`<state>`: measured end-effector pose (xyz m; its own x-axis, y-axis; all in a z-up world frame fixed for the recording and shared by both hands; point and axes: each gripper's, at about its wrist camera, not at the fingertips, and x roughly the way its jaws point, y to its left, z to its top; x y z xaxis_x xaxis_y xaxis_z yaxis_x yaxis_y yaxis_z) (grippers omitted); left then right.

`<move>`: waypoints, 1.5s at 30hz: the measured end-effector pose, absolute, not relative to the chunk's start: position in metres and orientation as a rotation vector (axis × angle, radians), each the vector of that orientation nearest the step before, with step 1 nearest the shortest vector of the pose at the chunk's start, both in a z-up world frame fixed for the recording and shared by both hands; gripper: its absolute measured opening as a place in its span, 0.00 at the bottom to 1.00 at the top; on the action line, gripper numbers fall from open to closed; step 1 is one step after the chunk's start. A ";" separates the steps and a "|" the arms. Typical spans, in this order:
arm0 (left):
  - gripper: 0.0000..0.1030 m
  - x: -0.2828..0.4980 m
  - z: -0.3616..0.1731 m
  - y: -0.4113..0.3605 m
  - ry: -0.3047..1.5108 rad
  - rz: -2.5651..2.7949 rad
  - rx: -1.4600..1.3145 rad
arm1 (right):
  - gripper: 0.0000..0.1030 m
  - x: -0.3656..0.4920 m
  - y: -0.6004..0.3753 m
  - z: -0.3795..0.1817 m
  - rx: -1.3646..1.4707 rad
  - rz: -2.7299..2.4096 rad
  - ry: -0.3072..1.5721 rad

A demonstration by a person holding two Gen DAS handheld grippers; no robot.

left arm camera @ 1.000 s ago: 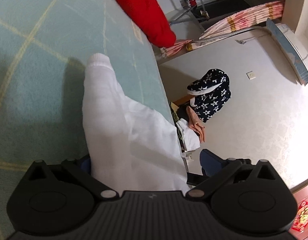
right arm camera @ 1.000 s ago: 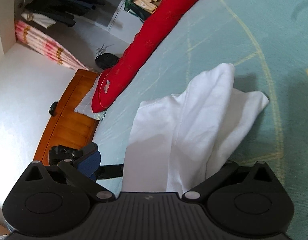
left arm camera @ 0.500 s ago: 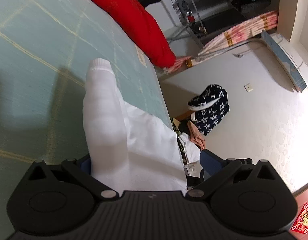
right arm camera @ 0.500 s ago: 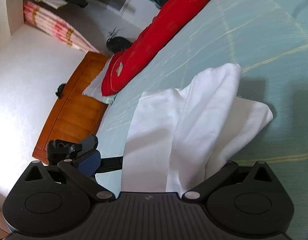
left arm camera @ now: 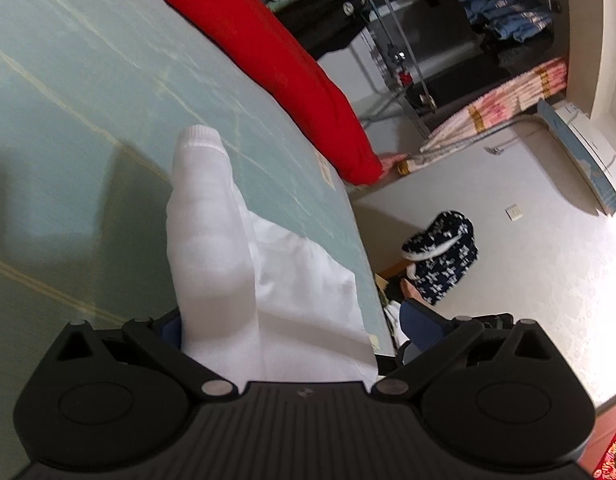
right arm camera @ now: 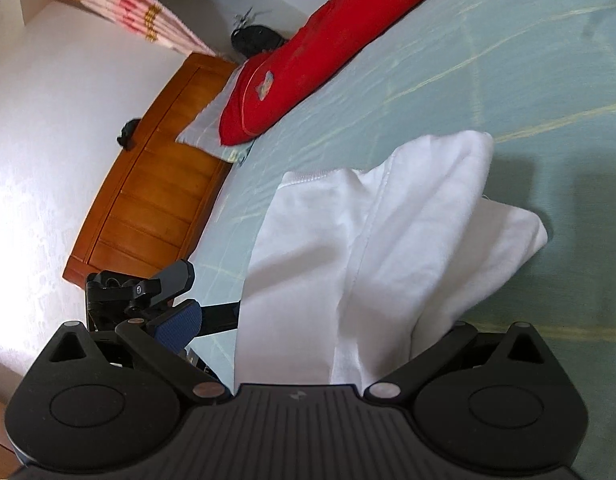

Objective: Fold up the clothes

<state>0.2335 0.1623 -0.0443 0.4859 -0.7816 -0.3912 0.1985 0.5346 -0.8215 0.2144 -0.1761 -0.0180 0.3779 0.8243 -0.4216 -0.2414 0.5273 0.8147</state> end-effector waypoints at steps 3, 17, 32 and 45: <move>0.98 0.235 -0.037 0.193 0.847 -0.641 -0.782 | 1.00 0.228 -0.139 -0.015 0.723 0.797 0.955; 0.98 0.248 -0.021 0.325 0.805 -0.383 -0.760 | 1.00 0.282 0.033 -0.032 0.729 0.912 0.994; 0.98 0.288 -0.035 0.410 0.759 -0.189 -0.797 | 1.00 0.301 0.144 -0.037 0.525 0.976 0.961; 0.98 0.258 -0.033 0.412 0.742 -0.029 -0.571 | 1.00 0.297 0.095 -0.028 0.251 0.796 0.822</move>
